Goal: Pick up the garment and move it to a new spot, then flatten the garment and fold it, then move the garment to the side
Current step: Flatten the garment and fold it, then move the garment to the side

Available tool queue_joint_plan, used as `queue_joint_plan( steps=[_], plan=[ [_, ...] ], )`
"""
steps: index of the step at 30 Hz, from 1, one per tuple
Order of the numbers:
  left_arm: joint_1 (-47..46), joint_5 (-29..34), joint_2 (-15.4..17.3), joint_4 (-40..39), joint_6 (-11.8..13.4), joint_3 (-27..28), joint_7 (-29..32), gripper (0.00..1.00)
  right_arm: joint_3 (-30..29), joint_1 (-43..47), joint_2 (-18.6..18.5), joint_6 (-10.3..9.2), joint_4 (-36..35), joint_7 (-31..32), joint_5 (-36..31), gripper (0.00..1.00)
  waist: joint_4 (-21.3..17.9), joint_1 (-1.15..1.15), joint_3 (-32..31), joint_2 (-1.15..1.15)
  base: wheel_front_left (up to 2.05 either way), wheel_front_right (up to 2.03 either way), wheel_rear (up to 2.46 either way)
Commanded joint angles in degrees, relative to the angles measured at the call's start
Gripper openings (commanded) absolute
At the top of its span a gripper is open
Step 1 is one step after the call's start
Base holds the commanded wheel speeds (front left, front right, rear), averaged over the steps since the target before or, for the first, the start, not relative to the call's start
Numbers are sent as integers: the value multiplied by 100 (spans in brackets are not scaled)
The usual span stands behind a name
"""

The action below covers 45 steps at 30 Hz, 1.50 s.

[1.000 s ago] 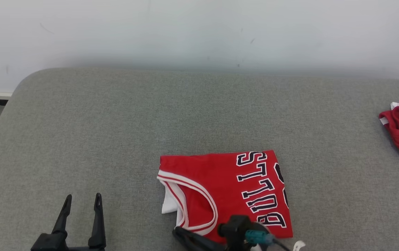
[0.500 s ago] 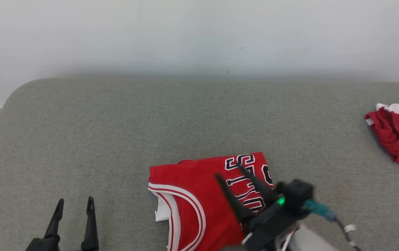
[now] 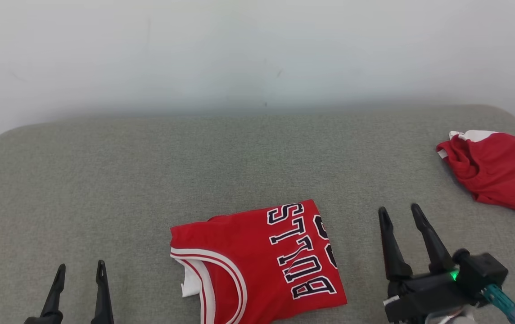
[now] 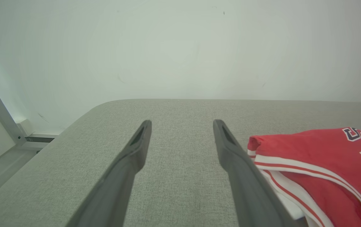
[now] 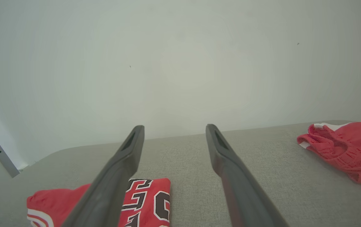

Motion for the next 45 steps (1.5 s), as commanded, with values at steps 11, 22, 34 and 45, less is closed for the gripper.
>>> queue_joint_plan(
  steps=[11, 22, 34, 45],
  plan=[
    [258, 172, 17, -87, 49, -5, -18, 100, -275, 658, 323, -16, -130, -22, -340, 100, -175, 0, -98, 0, 0, 0, 0],
    [380, 253, 73, -366, 125, 69, -18, 100, -432, 837, 479, -16, -23, -22, -559, 100, -85, 0, -166, 0, 0, 0, 0],
    [622, -6, 170, -719, 65, 287, -18, 100, -471, 846, 511, -16, 35, -23, -654, 100, 11, 0, -180, 0, 0, 0, 0],
    [657, 72, 103, -740, 95, 305, -18, 100, -442, 813, 506, -16, 227, -23, -728, 100, 45, 0, -195, 0, 0, 0, 0]
  ],
)
